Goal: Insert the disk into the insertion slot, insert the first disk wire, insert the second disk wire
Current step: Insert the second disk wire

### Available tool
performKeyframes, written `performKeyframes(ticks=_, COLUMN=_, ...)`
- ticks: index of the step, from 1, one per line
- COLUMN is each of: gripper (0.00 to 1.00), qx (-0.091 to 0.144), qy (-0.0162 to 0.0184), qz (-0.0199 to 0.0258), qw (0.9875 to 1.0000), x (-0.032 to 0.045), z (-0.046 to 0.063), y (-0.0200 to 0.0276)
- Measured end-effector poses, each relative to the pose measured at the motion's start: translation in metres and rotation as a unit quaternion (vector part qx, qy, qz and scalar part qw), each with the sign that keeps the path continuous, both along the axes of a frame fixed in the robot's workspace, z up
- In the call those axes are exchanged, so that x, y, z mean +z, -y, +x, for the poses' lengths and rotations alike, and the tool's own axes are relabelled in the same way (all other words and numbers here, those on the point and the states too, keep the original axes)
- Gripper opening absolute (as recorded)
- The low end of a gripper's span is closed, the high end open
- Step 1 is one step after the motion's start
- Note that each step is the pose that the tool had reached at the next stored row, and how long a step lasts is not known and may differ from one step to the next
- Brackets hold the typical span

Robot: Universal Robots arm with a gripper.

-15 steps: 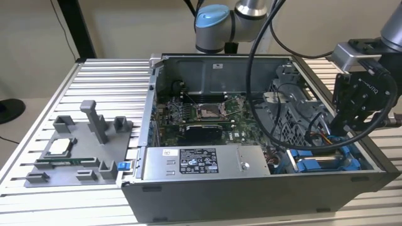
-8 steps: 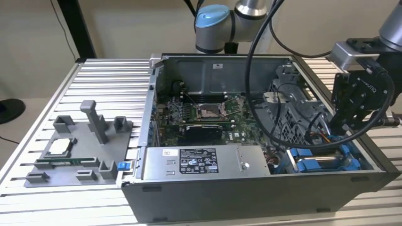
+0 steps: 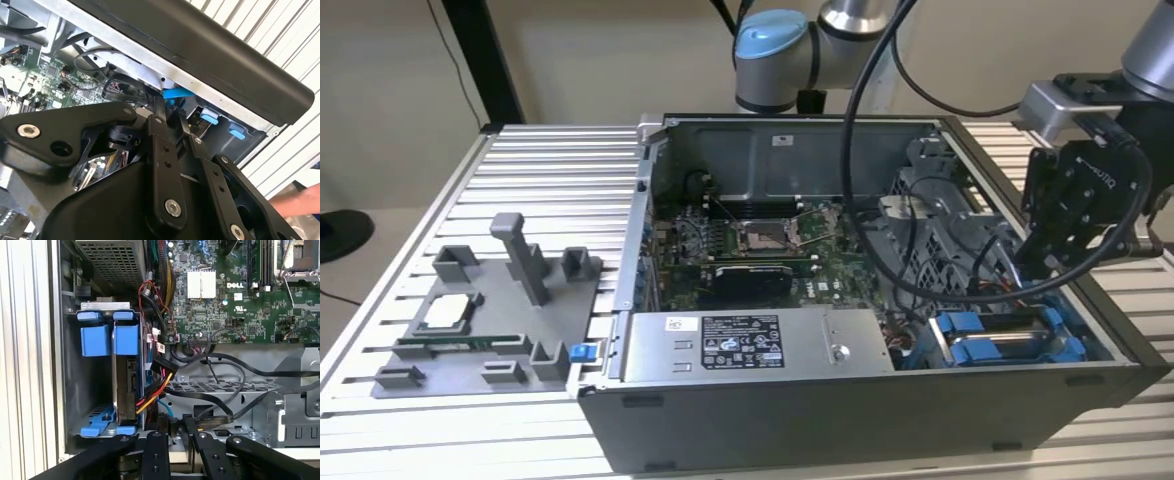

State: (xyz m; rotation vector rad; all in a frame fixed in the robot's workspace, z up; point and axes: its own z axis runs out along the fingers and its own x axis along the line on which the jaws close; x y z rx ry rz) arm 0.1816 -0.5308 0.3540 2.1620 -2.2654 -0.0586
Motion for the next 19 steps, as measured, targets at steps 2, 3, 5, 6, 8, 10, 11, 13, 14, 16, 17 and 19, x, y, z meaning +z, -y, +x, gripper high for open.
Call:
performKeyframes(ticks=2, gripper=1.00, qx=0.000, qy=-0.0017, qz=0.0003, qw=1.0000, x=0.0019, z=0.0029, y=-0.0003)
performKeyframes(ticks=3, gripper=1.00, qx=0.000, qy=-0.0029, qz=0.0001, qw=1.0000, x=0.0022, z=0.0042, y=-0.0004)
performKeyframes(ticks=5, gripper=1.00, qx=0.000, qy=-0.0039, qz=0.0001, qw=1.0000, x=0.0022, z=0.0054, y=-0.0006)
performKeyframes(ticks=6, gripper=1.00, qx=0.000, qy=-0.0042, qz=0.0001, qw=1.0000, x=0.0022, z=0.0055, y=-0.0007)
performKeyframes(ticks=8, gripper=1.00, qx=0.000, qy=-0.0048, qz=0.0002, qw=1.0000, x=0.0021, z=0.0055, y=-0.0006)
performKeyframes(ticks=10, gripper=1.00, qx=0.000, qy=-0.0053, qz=-0.0001, qw=1.0000, x=0.0017, z=0.0056, y=-0.0007)
performKeyframes(ticks=11, gripper=1.00, qx=0.000, qy=-0.0054, qz=-0.0011, qw=1.0000, x=0.0012, z=0.0055, y=-0.0007)
performKeyframes(ticks=13, gripper=1.00, qx=0.000, qy=-0.0055, qz=-0.0042, qw=1.0000, x=0.0005, z=0.0056, y=-0.0006)
performKeyframes(ticks=14, gripper=1.00, qx=0.000, qy=-0.0056, qz=-0.0058, qw=1.0000, x=0.0002, z=0.0056, y=-0.0006)
performKeyframes(ticks=16, gripper=1.00, qx=0.000, qy=-0.0057, qz=-0.0081, qw=1.0000, x=-0.0001, z=0.0055, y=-0.0007)
performKeyframes(ticks=17, gripper=1.00, qx=0.000, qy=-0.0058, qz=-0.0087, qw=0.9999, x=-0.0001, z=0.0056, y=-0.0007)
performKeyframes(ticks=19, gripper=1.00, qx=0.000, qy=-0.0059, qz=-0.0094, qw=0.9999, x=-0.0001, z=0.0056, y=-0.0006)
